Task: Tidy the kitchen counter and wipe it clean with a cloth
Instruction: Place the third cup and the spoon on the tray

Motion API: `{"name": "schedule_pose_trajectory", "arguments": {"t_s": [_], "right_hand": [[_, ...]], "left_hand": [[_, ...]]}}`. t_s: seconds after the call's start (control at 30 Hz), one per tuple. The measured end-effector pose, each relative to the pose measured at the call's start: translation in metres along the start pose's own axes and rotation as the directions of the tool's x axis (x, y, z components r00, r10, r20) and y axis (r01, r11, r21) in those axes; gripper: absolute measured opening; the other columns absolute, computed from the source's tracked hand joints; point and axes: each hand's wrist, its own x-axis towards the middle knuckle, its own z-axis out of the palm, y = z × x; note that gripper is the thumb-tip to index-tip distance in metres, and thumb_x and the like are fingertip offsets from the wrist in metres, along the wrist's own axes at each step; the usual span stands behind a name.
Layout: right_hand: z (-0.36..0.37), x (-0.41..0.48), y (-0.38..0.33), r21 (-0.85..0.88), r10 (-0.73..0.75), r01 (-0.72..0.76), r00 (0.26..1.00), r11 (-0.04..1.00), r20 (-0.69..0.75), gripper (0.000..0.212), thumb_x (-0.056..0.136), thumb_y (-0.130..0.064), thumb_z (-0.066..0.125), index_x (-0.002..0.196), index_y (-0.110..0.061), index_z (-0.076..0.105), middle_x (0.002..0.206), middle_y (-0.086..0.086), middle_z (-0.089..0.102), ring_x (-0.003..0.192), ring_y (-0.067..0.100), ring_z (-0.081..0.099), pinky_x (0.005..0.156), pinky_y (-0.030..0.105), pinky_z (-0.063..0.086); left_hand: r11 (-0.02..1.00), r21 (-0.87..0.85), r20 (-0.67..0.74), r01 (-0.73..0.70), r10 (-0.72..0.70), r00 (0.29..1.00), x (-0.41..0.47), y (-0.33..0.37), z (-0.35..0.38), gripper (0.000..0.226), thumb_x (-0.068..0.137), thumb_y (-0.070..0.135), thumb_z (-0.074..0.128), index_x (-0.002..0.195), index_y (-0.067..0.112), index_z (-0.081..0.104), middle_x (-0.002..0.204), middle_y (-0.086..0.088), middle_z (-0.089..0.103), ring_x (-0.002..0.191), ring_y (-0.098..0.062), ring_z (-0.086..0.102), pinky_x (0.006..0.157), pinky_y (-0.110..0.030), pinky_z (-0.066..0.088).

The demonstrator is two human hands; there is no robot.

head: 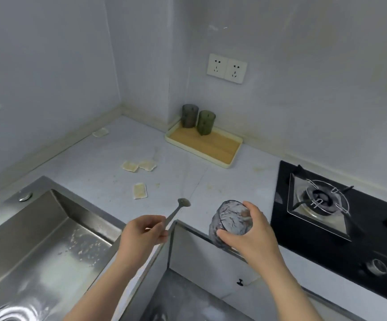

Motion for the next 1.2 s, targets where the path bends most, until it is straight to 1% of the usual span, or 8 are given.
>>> {"name": "schedule_pose_trajectory", "arguments": {"t_s": [0.2,0.43,0.57,0.67,0.8,0.97,1.07,1.2], "right_hand": [[-0.008,0.072,0.005,0.008,0.041,-0.041,0.999,0.999,-0.011,0.095,0.059,-0.043,0.083,0.139,-0.031,0.034,0.131,-0.011,0.043,0.118,0.008,0.046,0.099,0.033,0.047],[-0.040,0.164,0.021,0.034,0.048,-0.047,0.999,0.998,-0.012,0.097,0.060,-0.040,0.084,0.141,-0.030,0.032,0.129,-0.011,0.043,0.115,0.006,0.045,0.091,0.023,0.041],[-0.060,0.216,0.032,0.033,0.035,-0.035,0.999,0.999,-0.015,0.098,0.060,-0.042,0.084,0.142,-0.029,0.032,0.131,-0.010,0.042,0.117,0.006,0.045,0.097,0.028,0.045],[-0.071,0.247,0.044,0.057,0.046,-0.046,0.999,0.997,-0.014,0.097,0.060,-0.038,0.085,0.142,-0.028,0.033,0.129,-0.009,0.042,0.114,0.007,0.046,0.092,0.023,0.043],[-0.077,0.273,0.053,0.052,0.076,-0.075,0.997,0.996,-0.004,0.099,0.058,-0.038,0.086,0.141,-0.028,0.033,0.129,-0.010,0.043,0.113,0.006,0.047,0.089,0.021,0.042],[-0.078,0.305,0.056,0.060,0.125,-0.124,0.992,0.990,-0.013,0.098,0.058,-0.036,0.086,0.141,-0.028,0.034,0.125,-0.012,0.043,0.111,0.005,0.046,0.088,0.019,0.041],[-0.075,0.325,0.056,0.068,0.168,-0.166,0.985,0.984,-0.026,0.096,0.058,-0.034,0.086,0.140,-0.028,0.035,0.122,-0.014,0.042,0.108,0.004,0.047,0.084,0.016,0.040],[-0.072,0.343,0.058,0.099,0.208,-0.203,0.977,0.974,-0.048,0.093,0.059,-0.030,0.087,0.138,-0.030,0.037,0.112,-0.024,0.041,0.099,-0.007,0.048,0.069,0.001,0.039]], "left_hand": [[1.000,0.026,0.059,0.000,-0.002,0.998,0.072,0.027,0.032,0.016,0.090,-0.002,0.058,0.095,0.008,0.069,0.084,-0.013,0.069,0.070,-0.022,0.072,0.059,-0.016,0.054],[0.998,0.041,0.034,0.048,-0.050,0.998,0.142,0.049,0.101,0.015,0.088,-0.004,0.060,0.092,0.006,0.069,0.082,-0.013,0.070,0.067,-0.019,0.072,0.057,-0.016,0.054],[0.992,-0.052,-0.011,0.117,-0.117,0.993,0.178,0.059,0.144,0.010,0.087,-0.002,0.062,0.089,0.005,0.070,0.084,-0.017,0.072,0.073,-0.024,0.073,0.067,-0.023,0.058],[0.984,-0.086,-0.025,0.159,-0.162,0.986,0.207,0.060,0.174,0.009,0.086,0.000,0.064,0.091,0.002,0.071,0.085,-0.018,0.072,0.076,-0.024,0.073,0.071,-0.026,0.059],[0.979,-0.080,-0.026,0.190,-0.193,0.981,0.242,0.064,0.204,0.010,0.085,0.001,0.066,0.081,0.006,0.073,0.081,-0.017,0.071,0.076,-0.023,0.069,0.069,-0.025,0.056],[0.970,-0.007,0.053,0.244,-0.243,0.969,0.300,0.062,0.237,0.008,0.085,-0.001,0.066,0.088,0.001,0.072,0.078,-0.014,0.069,0.075,-0.022,0.066,0.070,-0.026,0.055],[0.964,0.070,0.075,0.255,-0.260,0.963,0.333,0.059,0.259,0.007,0.086,0.003,0.066,0.087,0.006,0.072,0.075,-0.009,0.068,0.070,-0.017,0.063,0.064,-0.021,0.054],[0.949,0.206,0.085,0.241,-0.262,0.961,0.369,0.047,0.282,0.011,0.085,0.007,0.065,0.090,0.013,0.072,0.074,-0.003,0.069,0.067,-0.014,0.062,0.067,-0.025,0.054]]}}
